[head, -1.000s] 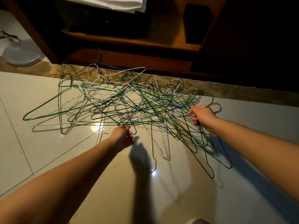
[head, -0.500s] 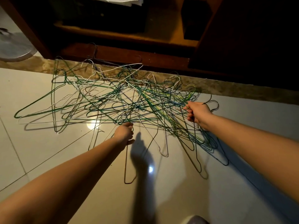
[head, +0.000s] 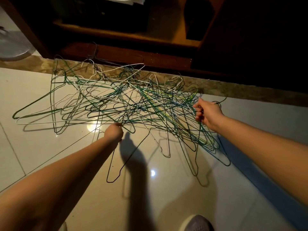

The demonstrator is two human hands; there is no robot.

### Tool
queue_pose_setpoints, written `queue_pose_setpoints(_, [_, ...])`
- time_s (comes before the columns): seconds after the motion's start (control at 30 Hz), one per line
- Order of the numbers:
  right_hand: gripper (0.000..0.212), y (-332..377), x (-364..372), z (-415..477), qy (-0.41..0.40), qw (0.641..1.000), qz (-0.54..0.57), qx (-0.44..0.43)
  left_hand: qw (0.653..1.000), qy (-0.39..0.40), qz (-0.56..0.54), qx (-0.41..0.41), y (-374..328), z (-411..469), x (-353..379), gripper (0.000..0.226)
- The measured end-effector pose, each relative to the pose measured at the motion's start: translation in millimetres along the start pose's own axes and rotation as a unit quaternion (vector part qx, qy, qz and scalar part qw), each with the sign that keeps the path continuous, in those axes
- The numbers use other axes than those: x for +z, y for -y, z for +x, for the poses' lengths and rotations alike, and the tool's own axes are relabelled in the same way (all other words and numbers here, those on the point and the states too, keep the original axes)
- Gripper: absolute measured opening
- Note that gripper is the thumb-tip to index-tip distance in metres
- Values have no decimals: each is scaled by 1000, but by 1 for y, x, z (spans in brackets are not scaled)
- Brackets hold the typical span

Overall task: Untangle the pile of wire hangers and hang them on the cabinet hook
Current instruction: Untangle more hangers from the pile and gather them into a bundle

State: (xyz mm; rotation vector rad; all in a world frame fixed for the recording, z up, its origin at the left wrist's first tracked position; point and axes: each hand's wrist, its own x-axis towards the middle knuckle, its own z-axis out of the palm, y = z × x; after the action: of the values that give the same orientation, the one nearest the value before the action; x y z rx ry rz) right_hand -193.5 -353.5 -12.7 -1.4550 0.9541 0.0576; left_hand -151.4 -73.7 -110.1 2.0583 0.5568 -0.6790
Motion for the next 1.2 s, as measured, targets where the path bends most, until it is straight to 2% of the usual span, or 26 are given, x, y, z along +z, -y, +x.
queue_pose_setpoints(0.07, [31,10,1,-4,6,998,56,5,990,-43,130,31,0,-1,0,43])
queue_pose_setpoints(0.13, [32,23,3,-11,25,994,102,-3,978,-66,177,85,-5,-6,4,51])
queue_pose_setpoints(0.27, [31,47,10,-28,71,988,136,-26,969,-42,118,214,-25,-24,16,52])
queue_pose_setpoints(0.33, [31,57,17,-36,89,984,153,-30,953,-7,132,274,-38,-36,20,47])
queue_pose_setpoints(0.5, [32,83,38,-55,117,978,165,-58,920,22,166,356,-58,-52,7,28])
queue_pose_setpoints(0.7, [30,97,74,-57,89,983,101,-122,925,53,181,330,-80,-47,-43,21])
queue_pose_setpoints(0.9, [17,71,112,-48,121,992,7,-24,944,112,151,273,-96,-51,-82,19])
queue_pose_setpoints(1.0, [10,64,122,-47,124,992,-20,-3,960,157,79,220,-104,-53,-99,11])
queue_pose_setpoints(1.07, [9,64,125,-48,122,992,-32,-5,965,180,28,191,-108,-57,-112,14])
queue_pose_setpoints(1.2, [6,67,128,-59,125,991,-53,-3,971,171,-38,165,-112,-65,-134,18])
